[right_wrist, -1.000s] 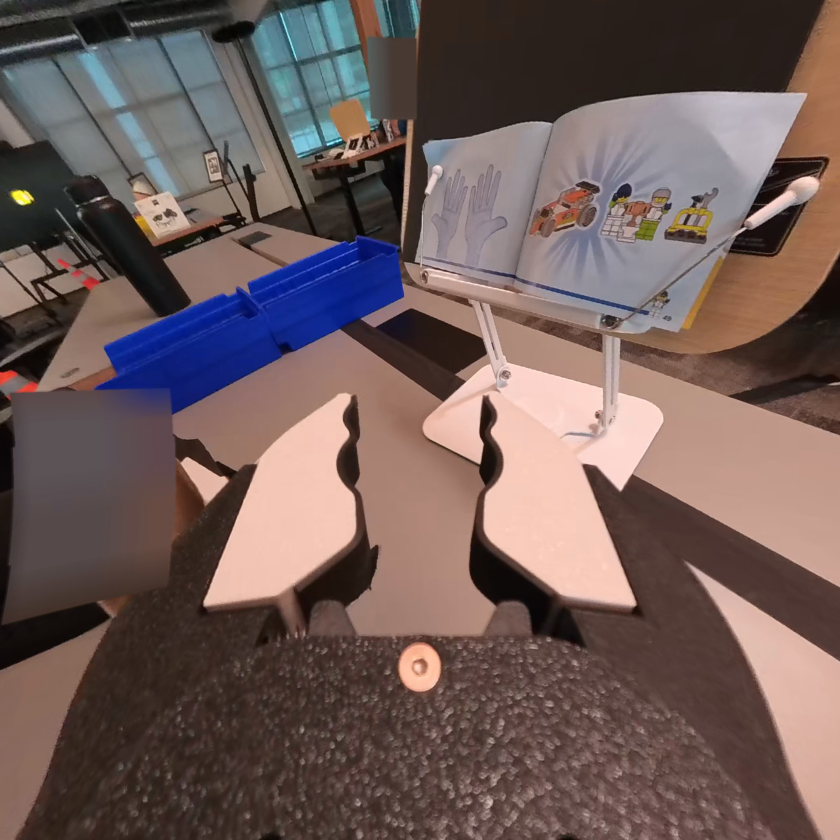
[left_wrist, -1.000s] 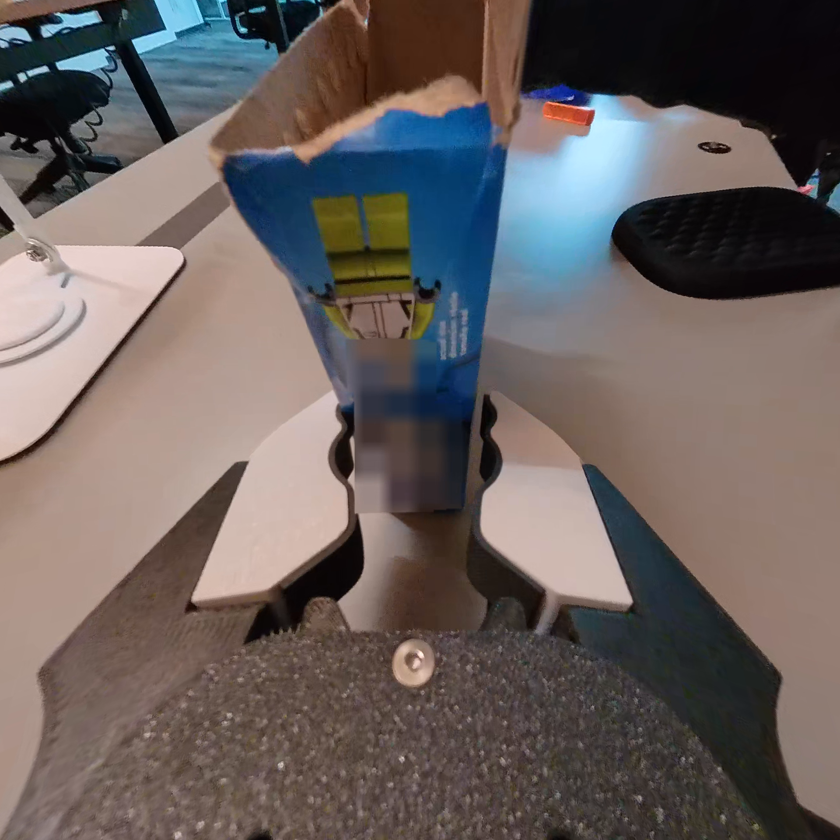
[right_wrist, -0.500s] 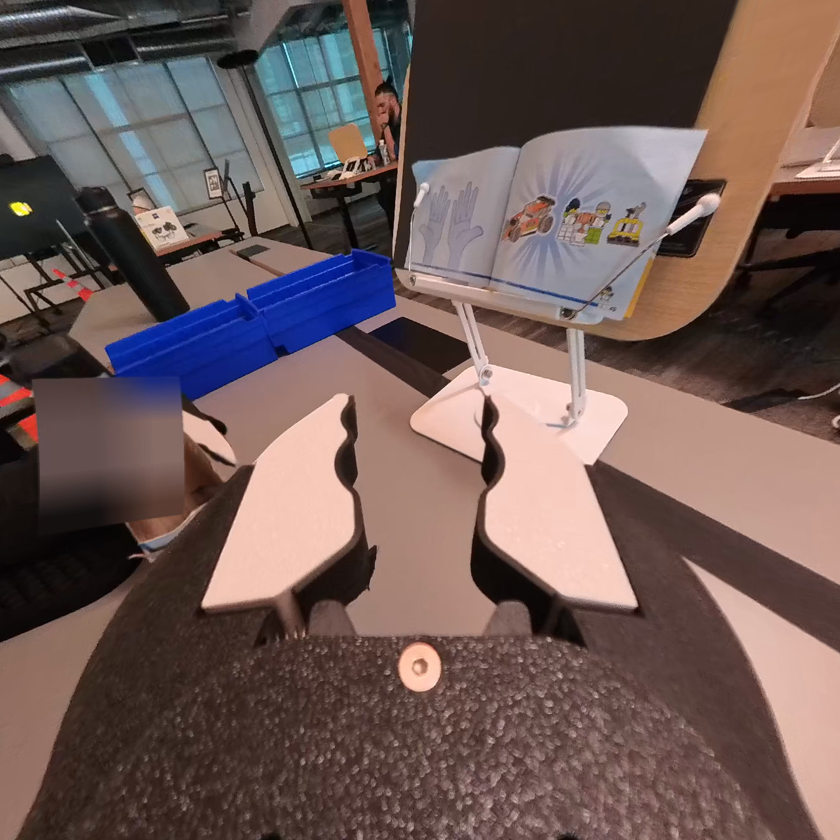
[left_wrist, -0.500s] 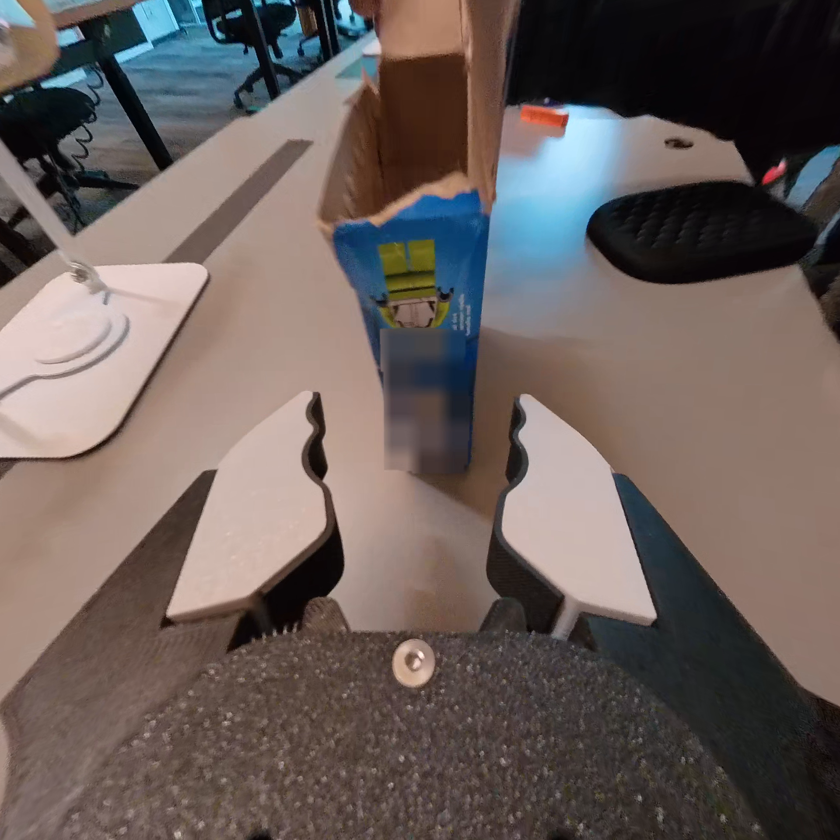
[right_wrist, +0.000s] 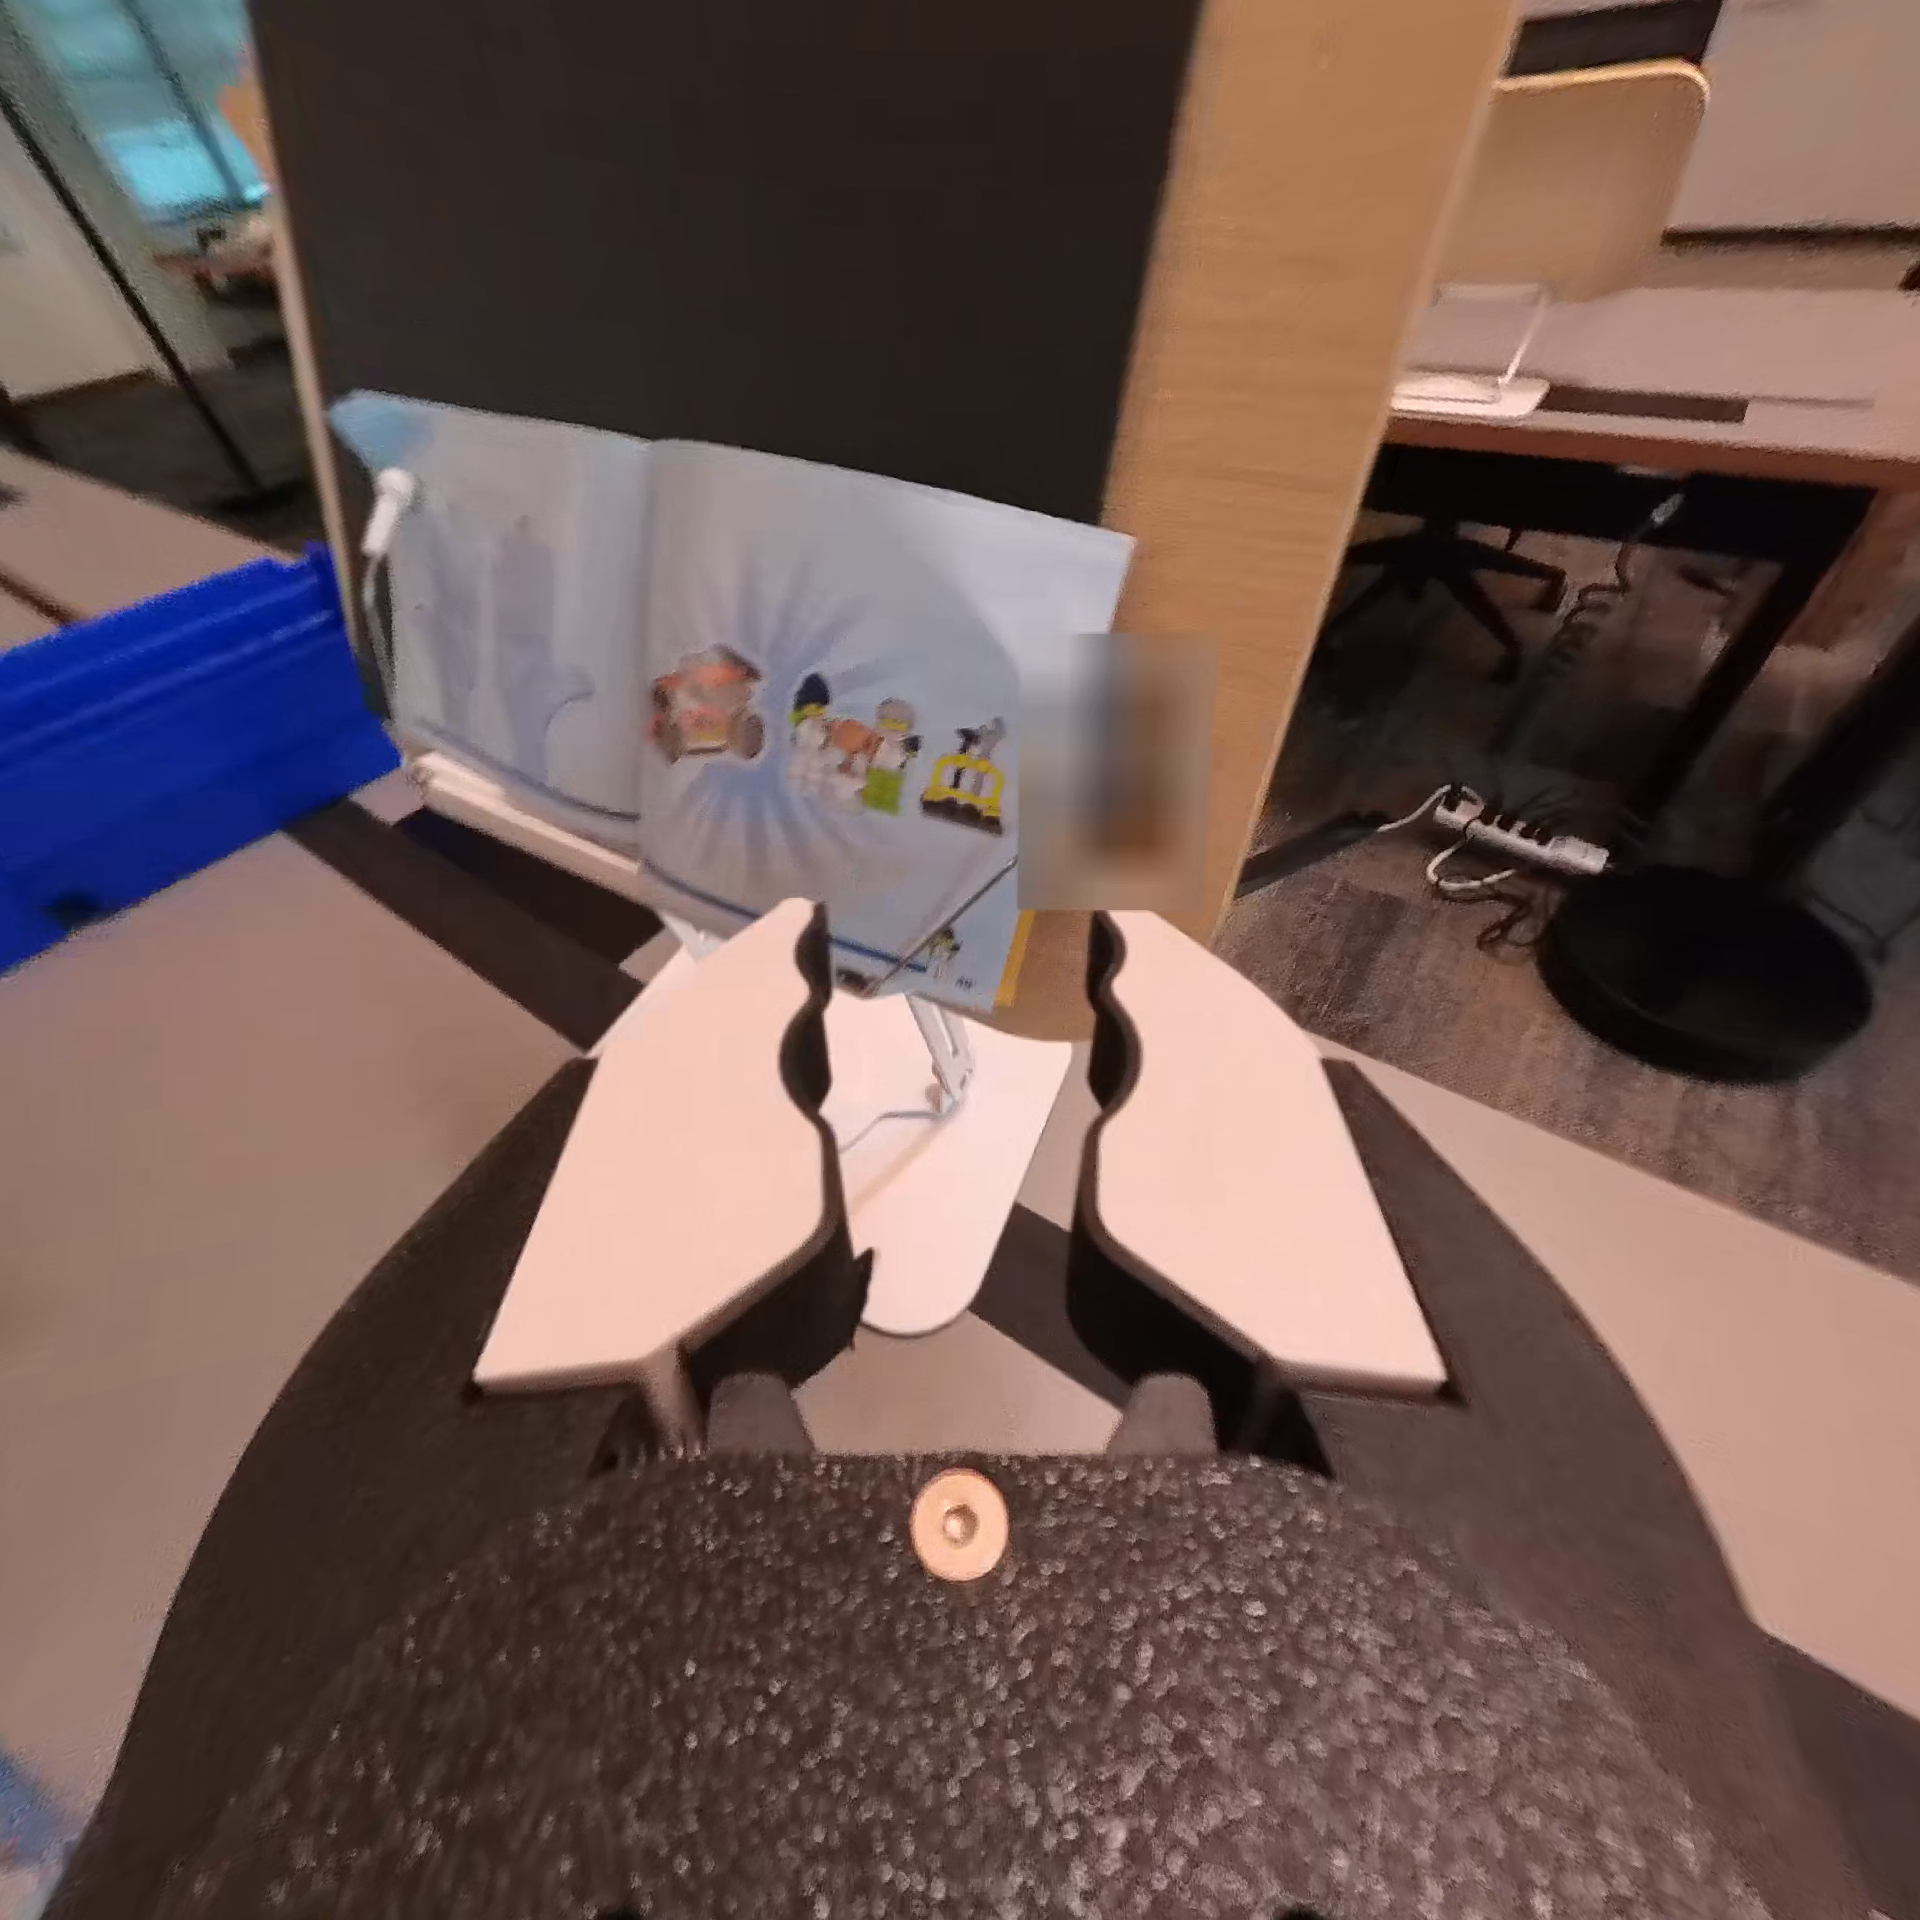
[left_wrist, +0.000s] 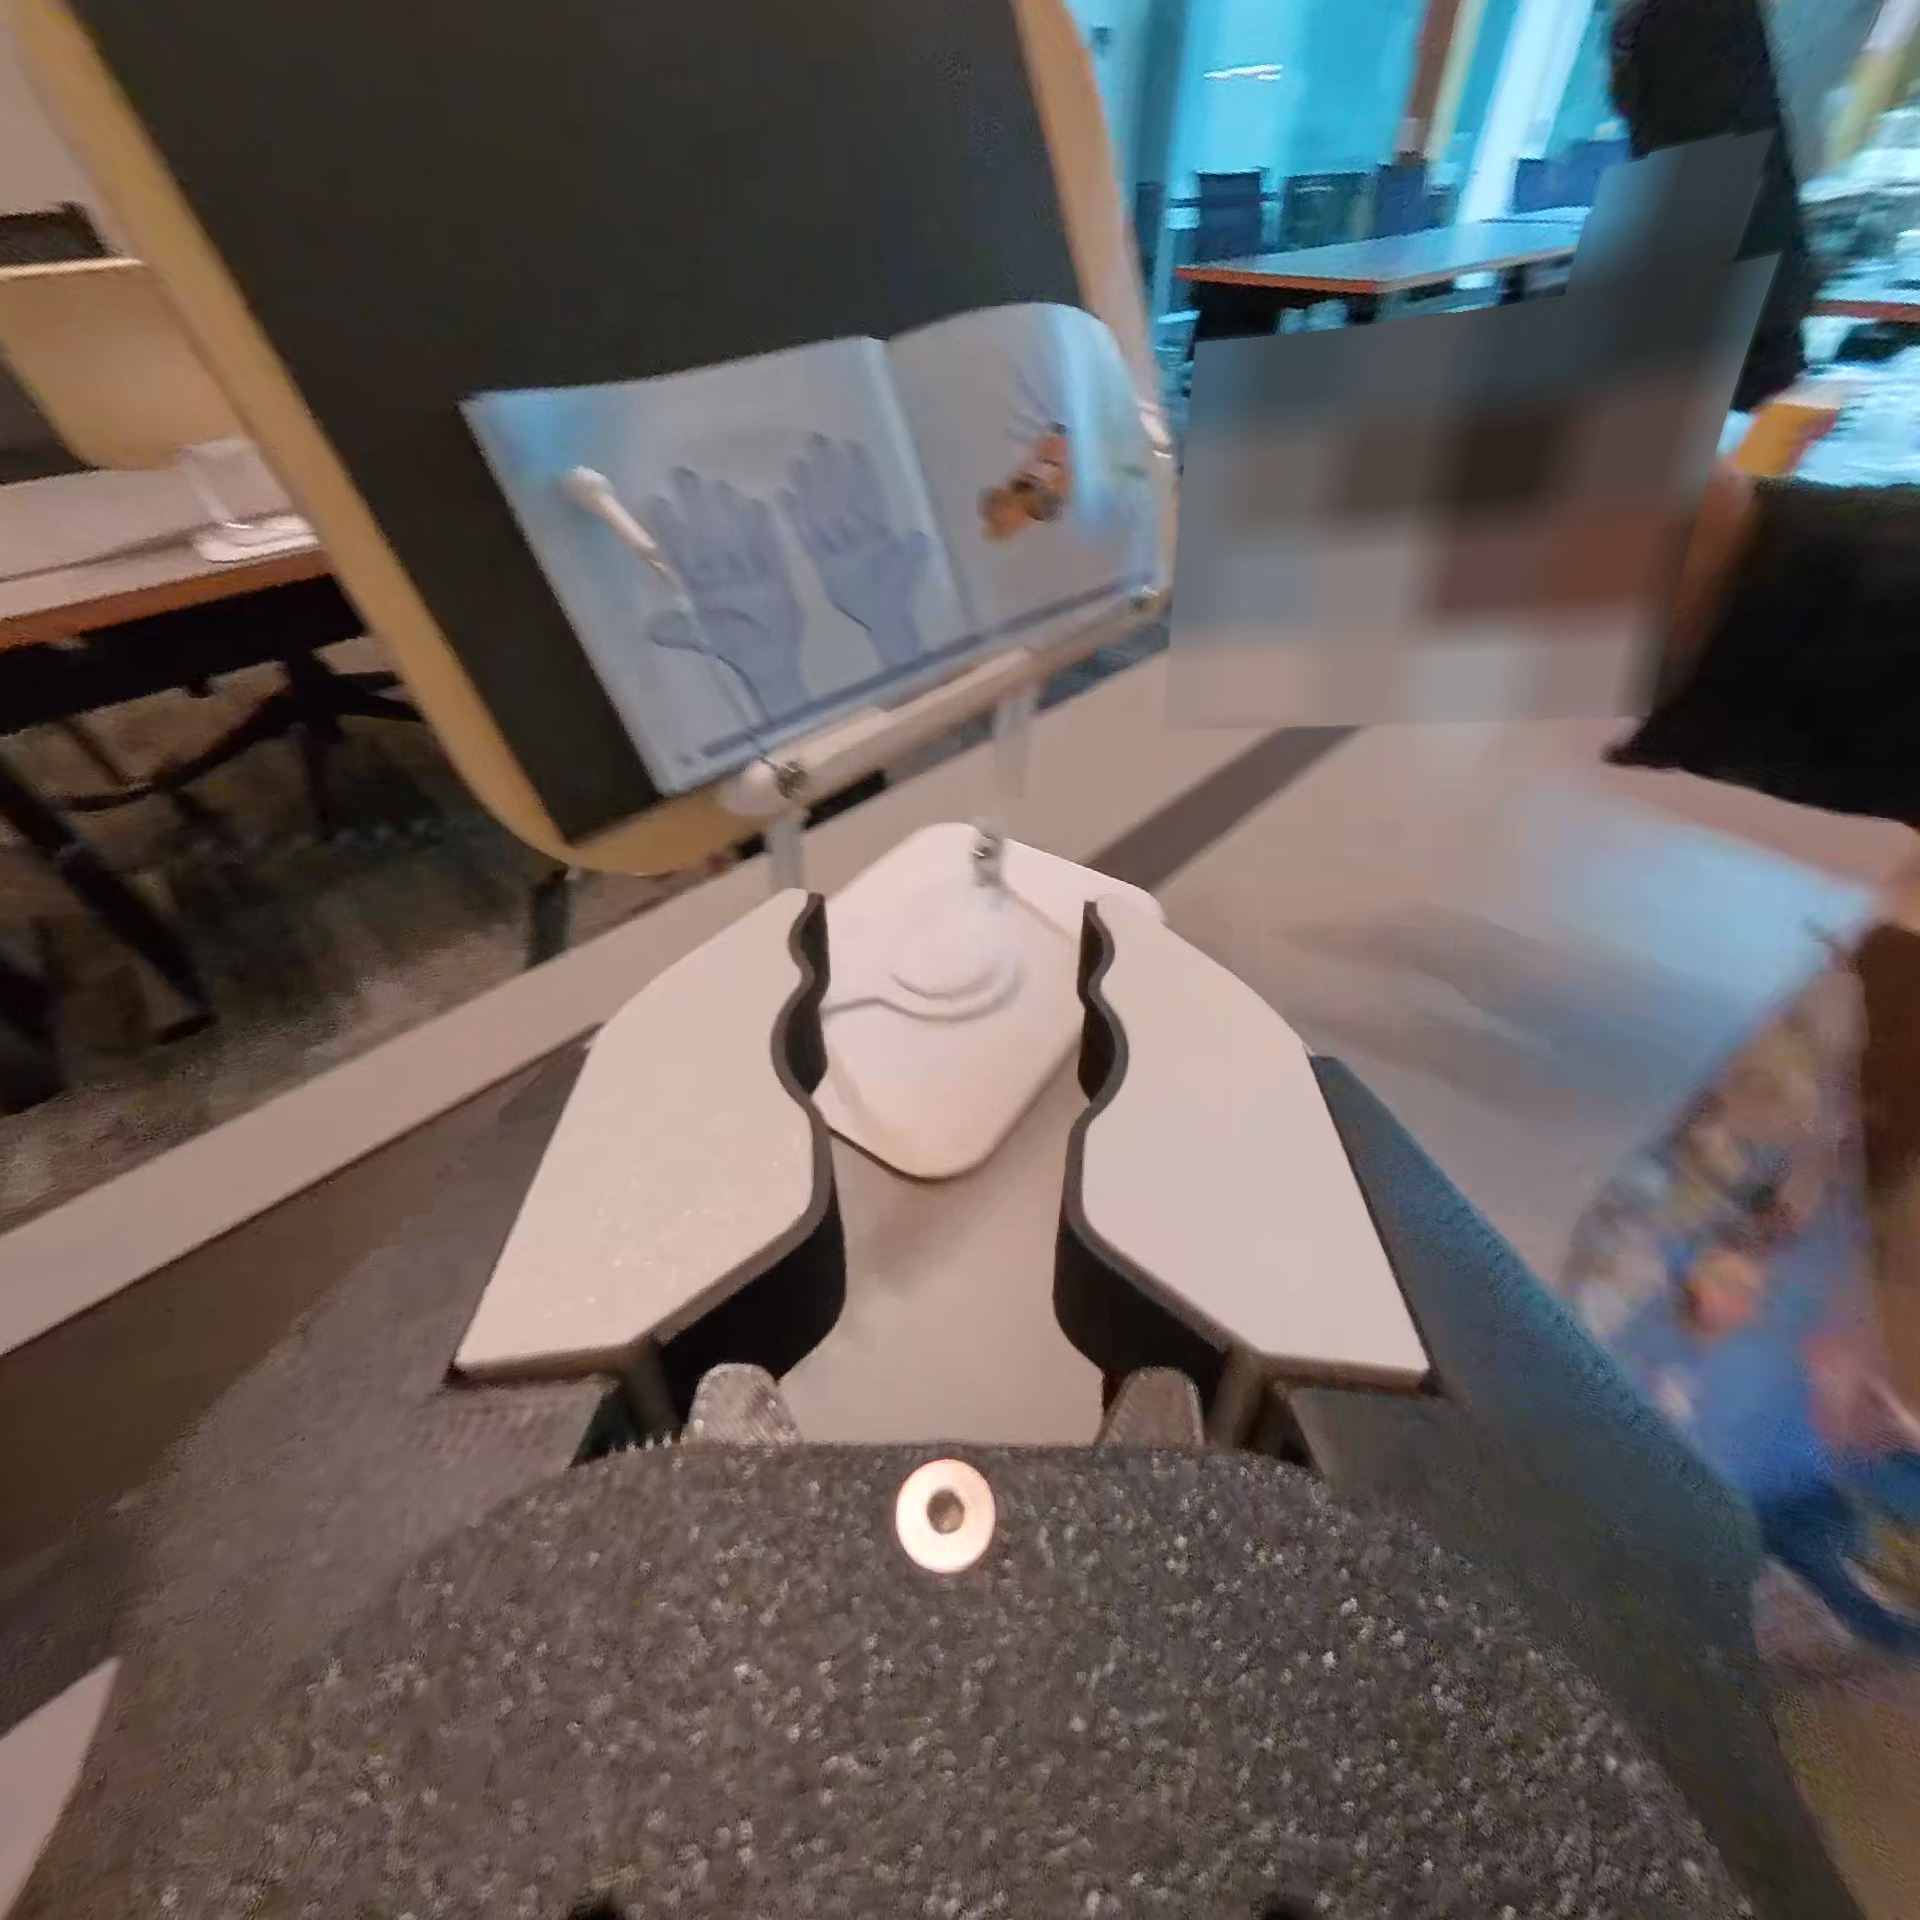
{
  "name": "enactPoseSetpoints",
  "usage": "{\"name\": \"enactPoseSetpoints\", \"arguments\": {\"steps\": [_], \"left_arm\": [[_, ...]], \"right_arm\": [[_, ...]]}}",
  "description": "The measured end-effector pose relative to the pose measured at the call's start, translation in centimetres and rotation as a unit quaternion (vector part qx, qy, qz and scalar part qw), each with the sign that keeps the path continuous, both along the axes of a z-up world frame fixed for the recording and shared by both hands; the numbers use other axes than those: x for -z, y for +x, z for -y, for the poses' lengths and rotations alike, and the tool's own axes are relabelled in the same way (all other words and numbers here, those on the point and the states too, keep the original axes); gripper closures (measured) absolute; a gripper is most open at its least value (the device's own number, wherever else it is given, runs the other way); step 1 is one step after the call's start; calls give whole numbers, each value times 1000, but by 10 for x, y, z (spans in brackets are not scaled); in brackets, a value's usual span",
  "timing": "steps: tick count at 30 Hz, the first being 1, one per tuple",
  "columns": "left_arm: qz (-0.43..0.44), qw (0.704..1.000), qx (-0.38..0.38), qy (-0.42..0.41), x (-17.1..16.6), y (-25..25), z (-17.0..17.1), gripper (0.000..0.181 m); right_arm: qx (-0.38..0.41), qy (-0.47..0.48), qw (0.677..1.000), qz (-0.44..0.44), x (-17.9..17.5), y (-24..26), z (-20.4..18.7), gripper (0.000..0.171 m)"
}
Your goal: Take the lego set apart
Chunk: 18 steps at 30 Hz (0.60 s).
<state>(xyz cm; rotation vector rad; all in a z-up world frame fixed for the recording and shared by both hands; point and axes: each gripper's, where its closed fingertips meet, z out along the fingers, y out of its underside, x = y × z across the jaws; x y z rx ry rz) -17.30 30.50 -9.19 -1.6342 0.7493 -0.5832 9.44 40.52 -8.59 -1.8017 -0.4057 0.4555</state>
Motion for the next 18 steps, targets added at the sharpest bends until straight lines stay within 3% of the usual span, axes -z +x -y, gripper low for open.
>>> {"name": "enactPoseSetpoints", "arguments": {"steps": [4,9,13,18], "left_arm": [[-18,996,-87,3,-6,4,-56,145],[-27,990,-133,-25,-2,12,-104,147],[-30,989,-140,-33,2,23,-121,147],[-39,988,-149,-32,4,30,-130,147]], "right_arm": [[27,-17,999,-21,8,-7,-20,138],[56,-39,997,-40,13,-6,-32,164],[40,-50,996,-69,17,-4,-32,165],[50,-95,978,-181,35,9,-24,161]]}}
